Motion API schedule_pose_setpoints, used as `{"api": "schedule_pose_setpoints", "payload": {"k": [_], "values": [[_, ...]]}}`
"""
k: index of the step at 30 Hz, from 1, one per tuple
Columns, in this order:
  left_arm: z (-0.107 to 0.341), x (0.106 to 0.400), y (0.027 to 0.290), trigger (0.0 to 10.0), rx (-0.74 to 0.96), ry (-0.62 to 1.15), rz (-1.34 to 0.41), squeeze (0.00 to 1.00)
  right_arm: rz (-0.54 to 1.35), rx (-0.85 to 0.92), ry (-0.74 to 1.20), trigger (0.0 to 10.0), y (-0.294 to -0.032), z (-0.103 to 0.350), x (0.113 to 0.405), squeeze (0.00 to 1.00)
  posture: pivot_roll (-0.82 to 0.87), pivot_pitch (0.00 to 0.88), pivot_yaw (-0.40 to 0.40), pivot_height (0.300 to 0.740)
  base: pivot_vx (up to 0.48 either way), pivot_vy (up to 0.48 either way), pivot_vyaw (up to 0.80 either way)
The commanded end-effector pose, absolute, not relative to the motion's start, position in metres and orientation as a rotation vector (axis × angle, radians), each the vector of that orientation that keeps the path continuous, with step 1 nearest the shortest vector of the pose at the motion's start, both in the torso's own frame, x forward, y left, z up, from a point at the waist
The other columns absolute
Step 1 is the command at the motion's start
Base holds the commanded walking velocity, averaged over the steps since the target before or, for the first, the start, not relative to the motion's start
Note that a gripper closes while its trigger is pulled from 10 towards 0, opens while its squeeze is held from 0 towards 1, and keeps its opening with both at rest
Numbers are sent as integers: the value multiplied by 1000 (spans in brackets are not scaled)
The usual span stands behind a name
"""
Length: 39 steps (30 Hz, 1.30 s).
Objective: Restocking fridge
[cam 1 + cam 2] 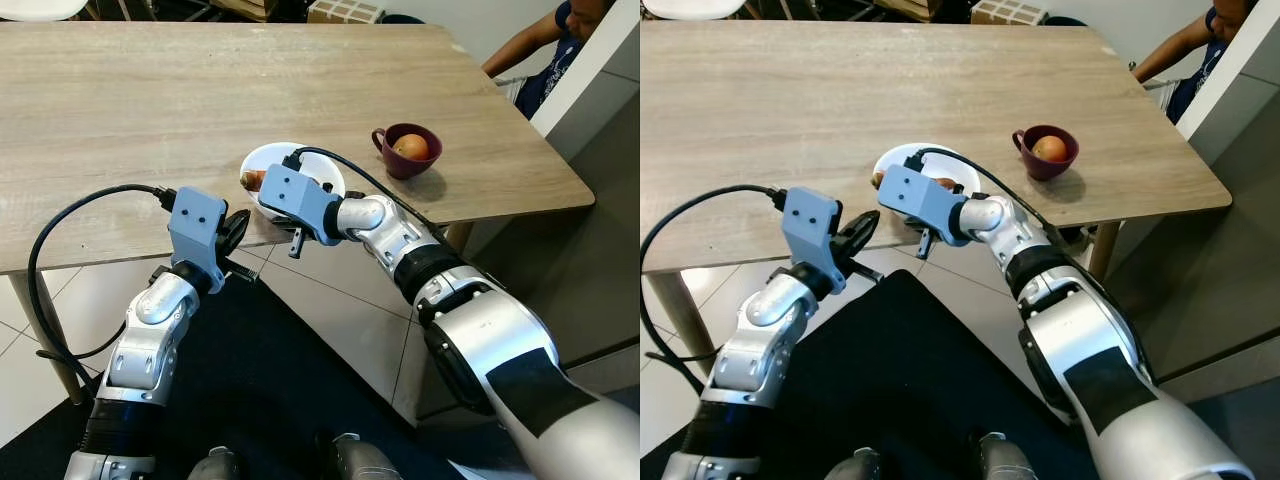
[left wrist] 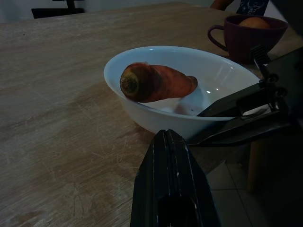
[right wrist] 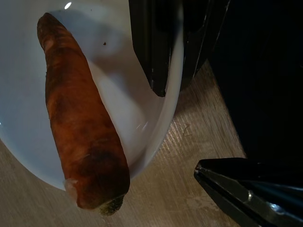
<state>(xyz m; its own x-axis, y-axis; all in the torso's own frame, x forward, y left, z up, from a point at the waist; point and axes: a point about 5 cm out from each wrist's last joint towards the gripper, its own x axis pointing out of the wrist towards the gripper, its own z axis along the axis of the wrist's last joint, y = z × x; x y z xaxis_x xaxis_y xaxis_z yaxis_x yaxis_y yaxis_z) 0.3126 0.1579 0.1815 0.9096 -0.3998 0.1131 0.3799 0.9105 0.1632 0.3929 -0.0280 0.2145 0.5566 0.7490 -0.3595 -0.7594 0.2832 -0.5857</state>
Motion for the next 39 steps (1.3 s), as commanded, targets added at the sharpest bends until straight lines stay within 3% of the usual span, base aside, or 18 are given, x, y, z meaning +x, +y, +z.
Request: {"api": "schedule_pose_setpoints", "payload": {"k": [1, 3, 4, 5, 6, 15, 23, 28, 33, 36, 39], "values": [[177, 312, 156, 10000, 138, -134, -410, 0, 1033, -793, 55, 0, -36, 205, 392, 0, -35, 175, -110, 740, 0, 0, 0], [176, 311, 153, 10000, 135, -134, -414, 0, 1081, -823, 89, 0, -41, 201, 390, 0, -34, 173, -113, 740, 0, 0, 0], [174, 310, 151, 10000, 133, -133, -417, 0, 1103, -850, 90, 4980, -46, 200, 389, 0, -36, 170, -114, 740, 0, 0, 0], [174, 309, 150, 10000, 131, -133, -419, 0, 1116, -867, 88, 4980, -49, 199, 389, 0, -36, 170, -114, 740, 0, 0, 0], [172, 308, 148, 10000, 128, -132, -422, 0, 1111, -857, 78, 10000, -54, 202, 390, 0, -38, 168, -116, 740, 0, 0, 0], [163, 304, 132, 10000, 98, -116, -474, 0, 1023, -823, 13, 10000, -102, 233, 399, 0, -72, 151, -96, 740, 0, 0, 0], [159, 301, 115, 10000, 85, -117, -534, 0, 1088, -758, -86, 10000, -138, 256, 389, 0, -84, 147, -89, 740, 0, 0, 0], [153, 296, 110, 10000, 85, -103, -554, 0, 1116, -895, 117, 10000, -198, 242, 371, 0, -92, 144, -88, 740, 0, 0, 0], [149, 293, 109, 10000, 90, -96, -560, 0, 1096, -874, 177, 10000, -218, 237, 362, 0, -93, 139, -84, 740, 0, 0, 0], [144, 289, 109, 10000, 108, -88, -572, 0, 1165, -826, 256, 10000, -238, 231, 337, 0, -96, 136, -79, 740, 0, 0, 0], [140, 288, 111, 10000, 120, -82, -572, 0, 1220, -805, 295, 10000, -242, 226, 321, 0, -99, 136, -78, 740, 0, 0, 0]]}}
